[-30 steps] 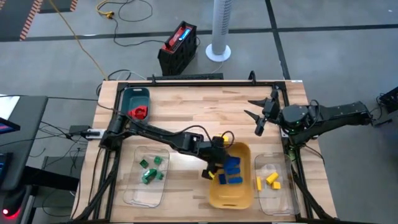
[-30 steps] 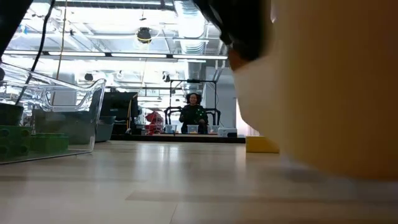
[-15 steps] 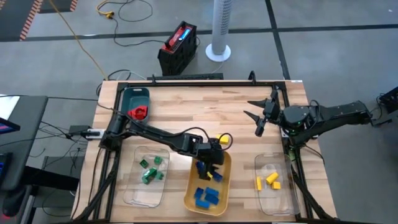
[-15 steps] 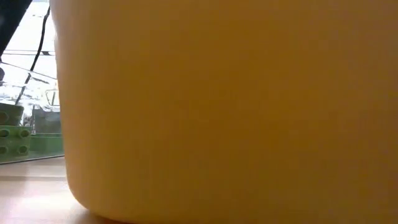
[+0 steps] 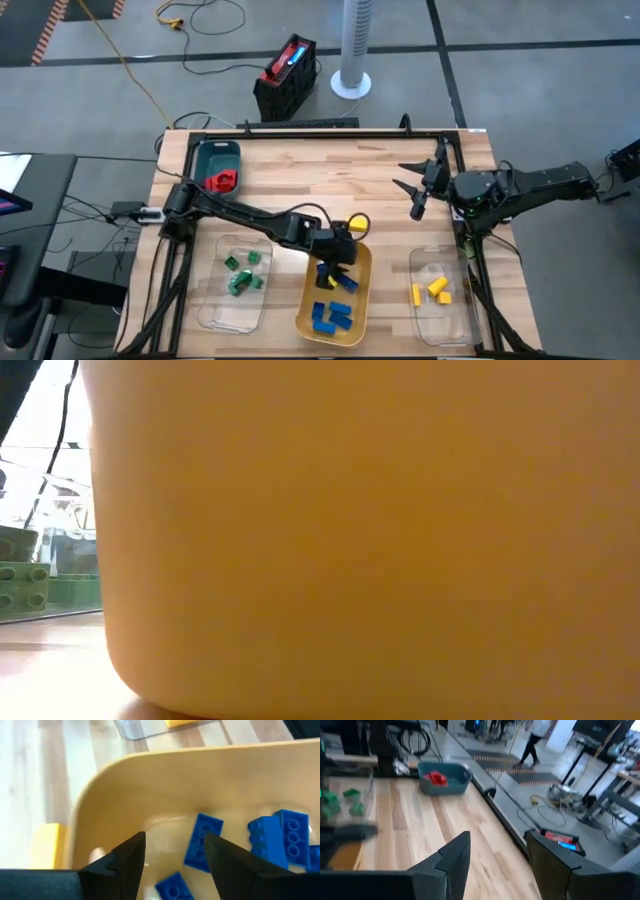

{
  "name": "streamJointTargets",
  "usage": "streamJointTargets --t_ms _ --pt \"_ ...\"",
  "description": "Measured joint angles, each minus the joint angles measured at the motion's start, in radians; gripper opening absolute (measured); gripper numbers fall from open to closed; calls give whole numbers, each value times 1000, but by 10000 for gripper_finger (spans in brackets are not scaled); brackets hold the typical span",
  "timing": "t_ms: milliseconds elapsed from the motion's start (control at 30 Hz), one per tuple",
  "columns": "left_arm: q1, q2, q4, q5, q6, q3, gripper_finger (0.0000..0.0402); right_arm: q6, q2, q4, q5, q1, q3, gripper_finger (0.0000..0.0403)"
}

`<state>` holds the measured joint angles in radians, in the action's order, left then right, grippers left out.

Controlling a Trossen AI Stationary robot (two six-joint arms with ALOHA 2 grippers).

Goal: Sort blocks
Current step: Put the yellow wooden block into the right transparent bin

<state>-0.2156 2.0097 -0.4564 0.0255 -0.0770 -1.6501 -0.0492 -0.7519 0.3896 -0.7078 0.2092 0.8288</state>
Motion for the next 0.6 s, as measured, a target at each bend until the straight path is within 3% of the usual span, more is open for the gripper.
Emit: streamJointTargets --t_ms 200,300,600 --pt "-2 -127 -80 32 17 0 196 69 -68 13 8 -25 -35 207" --pt "-10 -211 -77 122 -5 53 196 121 -143 -31 153 -67 -104 207" --pt "5 -496 276 268 10 537 196 260 -318 -139 314 -139 -250 207"
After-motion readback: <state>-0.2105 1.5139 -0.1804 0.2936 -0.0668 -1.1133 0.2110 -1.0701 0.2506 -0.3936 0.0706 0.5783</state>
